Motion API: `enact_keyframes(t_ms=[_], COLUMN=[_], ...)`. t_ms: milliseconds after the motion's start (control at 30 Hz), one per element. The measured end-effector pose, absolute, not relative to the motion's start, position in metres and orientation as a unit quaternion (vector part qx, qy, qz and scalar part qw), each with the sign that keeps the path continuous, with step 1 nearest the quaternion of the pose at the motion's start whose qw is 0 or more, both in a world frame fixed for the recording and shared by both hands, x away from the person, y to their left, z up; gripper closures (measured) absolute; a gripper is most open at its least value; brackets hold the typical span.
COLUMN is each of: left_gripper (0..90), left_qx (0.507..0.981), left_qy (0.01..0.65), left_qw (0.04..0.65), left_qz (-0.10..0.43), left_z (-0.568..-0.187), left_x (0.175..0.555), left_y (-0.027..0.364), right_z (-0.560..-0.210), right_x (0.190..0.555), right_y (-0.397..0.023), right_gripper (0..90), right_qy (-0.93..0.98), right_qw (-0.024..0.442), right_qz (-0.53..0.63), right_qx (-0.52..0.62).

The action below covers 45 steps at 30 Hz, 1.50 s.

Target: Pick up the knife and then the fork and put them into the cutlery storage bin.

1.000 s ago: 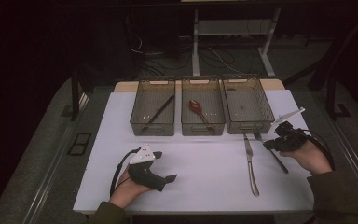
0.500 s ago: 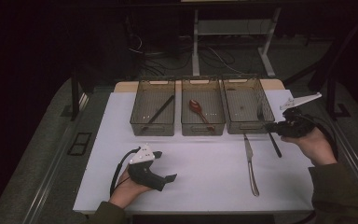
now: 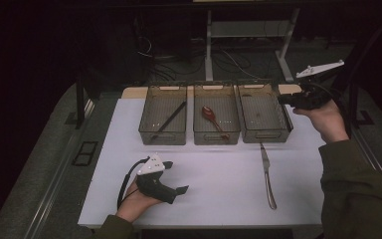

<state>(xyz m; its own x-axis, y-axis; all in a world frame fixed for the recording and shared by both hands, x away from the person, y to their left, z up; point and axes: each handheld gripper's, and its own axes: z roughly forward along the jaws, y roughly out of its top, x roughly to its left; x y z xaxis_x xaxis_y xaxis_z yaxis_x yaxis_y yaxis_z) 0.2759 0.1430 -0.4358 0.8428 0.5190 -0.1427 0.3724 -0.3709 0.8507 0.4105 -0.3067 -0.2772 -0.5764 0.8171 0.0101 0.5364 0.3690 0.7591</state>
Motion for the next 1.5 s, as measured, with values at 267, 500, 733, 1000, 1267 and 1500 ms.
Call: enact_keyframes(t_ms=[267, 500, 733, 1000, 1267, 1500], left_gripper=[0.0, 0.0, 0.0, 0.0, 0.0, 0.0], left_qx=[0.825, 0.824, 0.825, 0.826, 0.827, 0.827], left_qy=[0.269, 0.269, 0.268, 0.267, 0.267, 0.267], left_qw=[0.491, 0.493, 0.492, 0.492, 0.49, 0.49], left_qz=[0.075, 0.073, 0.073, 0.072, 0.071, 0.071], left_z=[-0.436, -0.436, -0.436, -0.436, -0.436, -0.436], left_x=[0.276, 0.276, 0.276, 0.276, 0.275, 0.275], left_y=[0.143, 0.142, 0.143, 0.142, 0.142, 0.142], right_z=[-0.284, -0.316, -0.339, -0.361, -0.378, -0.387], right_x=[0.451, 0.482, 0.492, 0.496, 0.5, 0.5], right_y=[-0.304, -0.303, -0.301, -0.303, -0.297, -0.296], right_gripper=[84.9, 84.9, 84.9, 84.9, 84.7, 65.7], right_qy=[0.792, 0.799, 0.813, 0.827, 0.842, 0.838], right_qw=[0.197, 0.171, 0.144, 0.129, 0.108, 0.108], right_qz=[0.376, 0.333, 0.291, 0.253, 0.223, 0.225], right_qx=[0.44, 0.47, 0.484, 0.485, 0.478, 0.485])
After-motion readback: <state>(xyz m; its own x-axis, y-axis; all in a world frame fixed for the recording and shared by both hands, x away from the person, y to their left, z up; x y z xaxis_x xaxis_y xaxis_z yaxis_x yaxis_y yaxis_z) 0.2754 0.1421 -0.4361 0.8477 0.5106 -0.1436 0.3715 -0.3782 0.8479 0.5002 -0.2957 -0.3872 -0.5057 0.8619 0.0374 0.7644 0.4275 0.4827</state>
